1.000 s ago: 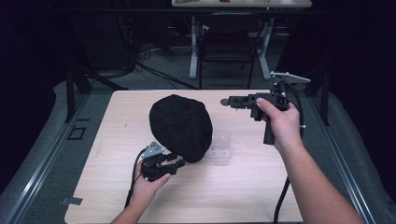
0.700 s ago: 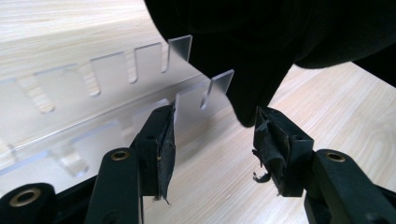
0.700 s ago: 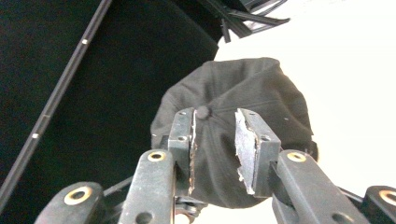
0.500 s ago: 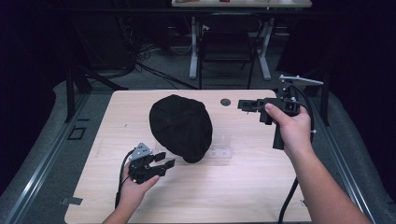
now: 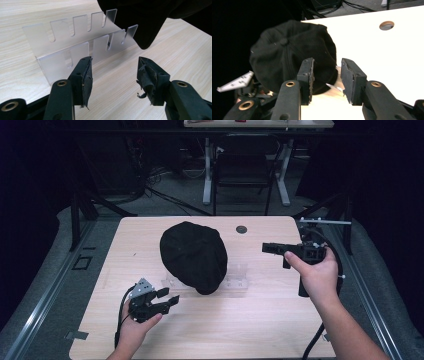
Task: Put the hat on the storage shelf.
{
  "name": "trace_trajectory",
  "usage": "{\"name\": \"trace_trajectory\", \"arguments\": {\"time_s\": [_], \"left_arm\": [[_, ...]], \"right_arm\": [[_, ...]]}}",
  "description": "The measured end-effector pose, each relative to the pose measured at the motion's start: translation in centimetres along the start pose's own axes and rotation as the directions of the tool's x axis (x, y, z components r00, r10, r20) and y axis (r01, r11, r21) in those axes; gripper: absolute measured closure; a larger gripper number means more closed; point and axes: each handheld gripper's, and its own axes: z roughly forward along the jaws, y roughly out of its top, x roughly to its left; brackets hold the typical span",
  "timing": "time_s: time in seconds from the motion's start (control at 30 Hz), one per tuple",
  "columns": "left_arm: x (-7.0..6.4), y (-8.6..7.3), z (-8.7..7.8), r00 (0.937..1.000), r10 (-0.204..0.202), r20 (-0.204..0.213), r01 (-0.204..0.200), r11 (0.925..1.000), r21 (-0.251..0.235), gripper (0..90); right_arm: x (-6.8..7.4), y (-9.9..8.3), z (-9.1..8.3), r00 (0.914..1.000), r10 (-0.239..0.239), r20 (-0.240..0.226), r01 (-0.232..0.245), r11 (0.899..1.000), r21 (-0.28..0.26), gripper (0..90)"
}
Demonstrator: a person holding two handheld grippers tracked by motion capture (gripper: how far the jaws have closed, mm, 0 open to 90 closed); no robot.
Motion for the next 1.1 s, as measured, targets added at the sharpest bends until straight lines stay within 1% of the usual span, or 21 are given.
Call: {"name": "trace_trajectory", "arguments": {"time_s": [0.03,0.07,0.1,0.13,0.17,0.33,0.37,0.4,0.43,0.47,0.5,0.57,0.6,0.67,0.77,0.8,0.87,0.93,1.03,1.07,1.1], "left_arm": [[0.1,-0.1,0.0,1.0,-0.005,-0.004,0.005,1.0,-0.009,46.1],[0.2,-0.2,0.0,0.9999,-0.005,-0.01,0.005,0.9999,-0.014,46.1],[0.3,-0.3,-0.1,0.9999,-0.011,-0.009,0.011,0.9999,-0.006,46.1],[0.4,-0.4,-0.1,0.9998,-0.019,-0.011,0.019,0.9997,-0.018,46.1],[0.6,-0.6,-0.1,0.9996,-0.023,-0.014,0.023,0.9996,-0.017,46.0],[0.9,-1.0,-0.2,0.9993,-0.015,-0.034,0.015,0.9998,-0.013,46.0],[0.9,-1.0,-0.2,0.9993,-0.011,-0.036,0.011,0.9999,-0.01,46.0],[0.9,-1.1,-0.3,0.9993,-0.007,-0.037,0.007,0.9999,-0.009,46.0],[1.0,-1.1,-0.2,0.9992,-0.006,-0.04,0.005,1.0,-0.007,46.0],[0.9,-1.2,-0.1,0.9992,-0.011,-0.038,0.011,0.9998,-0.017,46.0],[1.0,-1.3,-0.2,0.9992,-0.006,-0.038,0.006,0.9999,-0.012,46.0],[1.0,-1.3,-0.1,0.9992,-0.008,-0.039,0.008,0.9999,-0.007,46.0],[1.1,-1.4,-0.1,0.9992,-0.009,-0.038,0.009,0.9999,-0.005,46.0],[1.0,-1.4,0.0,0.9992,-0.007,-0.039,0.007,1.0,-0.005,46.0],[1.0,-1.5,0.0,0.9992,-0.002,-0.039,0.002,1.0,-0.002,46.0],[1.1,-1.5,0.1,0.9992,0.0,-0.04,0.0,1.0,-0.001,46.0],[1.1,-1.6,0.1,0.9993,-0.003,-0.038,0.004,1.0,0.003,46.0],[1.2,-1.7,0.1,0.9992,0.002,-0.041,-0.002,1.0,0.0,46.0],[1.3,-1.7,0.1,0.999,0.0,-0.045,0.0,1.0,0.003,46.0],[1.3,-1.8,0.2,0.999,-0.005,-0.045,0.005,1.0,0.002,46.0],[1.3,-1.8,0.2,0.999,-0.004,-0.045,0.005,1.0,0.005,46.0]], "right_arm": [[0.0,-0.3,0.0,1.0,-0.007,0.004,0.007,1.0,0.002,62.2],[0.0,-0.7,0.0,0.9997,-0.017,0.019,0.017,1.0,0.005,61.9],[0.0,-1.1,0.0,0.9992,-0.026,0.031,0.025,1.0,0.008,61.7],[0.1,-1.5,0.0,0.9981,-0.037,0.048,0.037,0.999,0.009,61.3],[0.0,-1.8,0.1,0.9972,-0.05,0.057,0.049,0.999,0.012,61.0],[-0.2,-4.1,0.5,0.9913,-0.085,0.101,0.084,0.996,0.014,59.6],[-0.3,-4.4,0.5,0.9906,-0.092,0.102,0.091,0.996,0.011,59.1],[-0.3,-4.7,0.6,0.9878,-0.104,0.116,0.102,0.995,0.021,58.4],[-0.4,-5.1,0.7,0.9862,-0.117,0.117,0.116,0.993,0.011,57.4],[-0.5,-5.6,0.8,0.985,-0.12,0.125,0.12,0.993,0.002,57.0],[-0.5,-5.9,0.9,0.9829,-0.13,0.13,0.131,0.991,0.0,56.8],[-0.6,-6.8,1.1,0.9743,-0.16,0.159,0.162,0.987,0.002,55.7],[-0.7,-7.2,1.2,0.9715,-0.169,0.166,0.171,0.985,0.003,55.3],[-0.8,-8.0,1.4,0.9605,-0.196,0.197,0.198,0.98,0.011,54.3],[-1.0,-9.1,1.6,0.9524,-0.205,0.226,0.208,0.978,0.014,53.5],[-1.1,-9.6,1.7,0.9533,-0.203,0.223,0.208,0.978,0.003,53.2],[-1.2,-10.3,1.7,0.9453,-0.217,0.243,0.221,0.975,0.01,52.8],[-1.4,-11.2,1.8,0.938,-0.234,0.256,0.24,0.971,0.009,52.2],[-1.7,-12.1,1.9,0.9375,-0.228,0.263,0.235,0.972,0.008,52.4],[-1.9,-12.5,2.0,0.9348,-0.231,0.27,0.239,0.971,0.003,52.6],[-2.1,-12.9,2.1,0.9341,-0.231,0.273,0.241,0.971,-0.003,53.0]]}}
